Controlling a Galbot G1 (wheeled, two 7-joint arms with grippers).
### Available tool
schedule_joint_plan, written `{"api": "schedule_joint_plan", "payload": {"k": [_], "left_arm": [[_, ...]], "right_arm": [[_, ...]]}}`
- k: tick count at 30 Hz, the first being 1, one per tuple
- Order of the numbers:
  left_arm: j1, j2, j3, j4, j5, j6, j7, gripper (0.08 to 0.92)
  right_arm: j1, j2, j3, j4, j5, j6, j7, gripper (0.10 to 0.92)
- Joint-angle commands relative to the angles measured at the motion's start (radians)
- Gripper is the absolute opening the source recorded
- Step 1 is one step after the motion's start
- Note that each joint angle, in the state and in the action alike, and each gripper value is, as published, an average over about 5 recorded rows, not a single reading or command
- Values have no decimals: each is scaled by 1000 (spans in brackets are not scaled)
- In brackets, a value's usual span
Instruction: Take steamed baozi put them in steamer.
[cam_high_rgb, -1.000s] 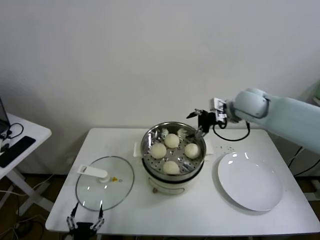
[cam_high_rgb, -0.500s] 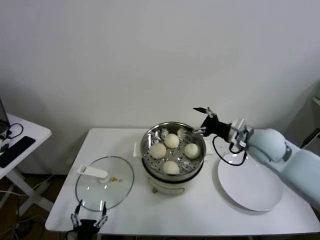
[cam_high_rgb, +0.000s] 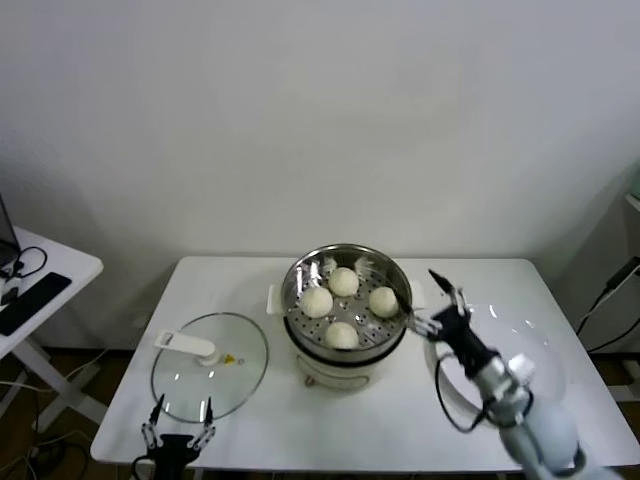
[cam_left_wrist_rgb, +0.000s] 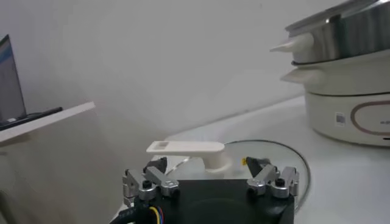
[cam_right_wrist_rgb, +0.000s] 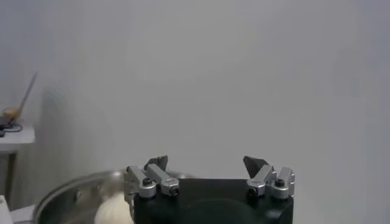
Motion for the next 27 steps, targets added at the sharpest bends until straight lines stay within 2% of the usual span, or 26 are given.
{"api": "schedule_joint_plan", "payload": {"k": [1, 9, 27], "left_arm": [[-1, 4, 0, 2, -8, -10, -2, 823], [2, 5, 1, -4, -12, -17, -4, 823], [-1, -3, 1, -11, -12, -5, -1, 823]], "right_arm": [[-467, 368, 192, 29, -141, 323, 27, 823], [-490, 420, 169, 8, -154, 364, 40, 823], [-469, 419, 157, -16, -152, 375, 38, 823]]}}
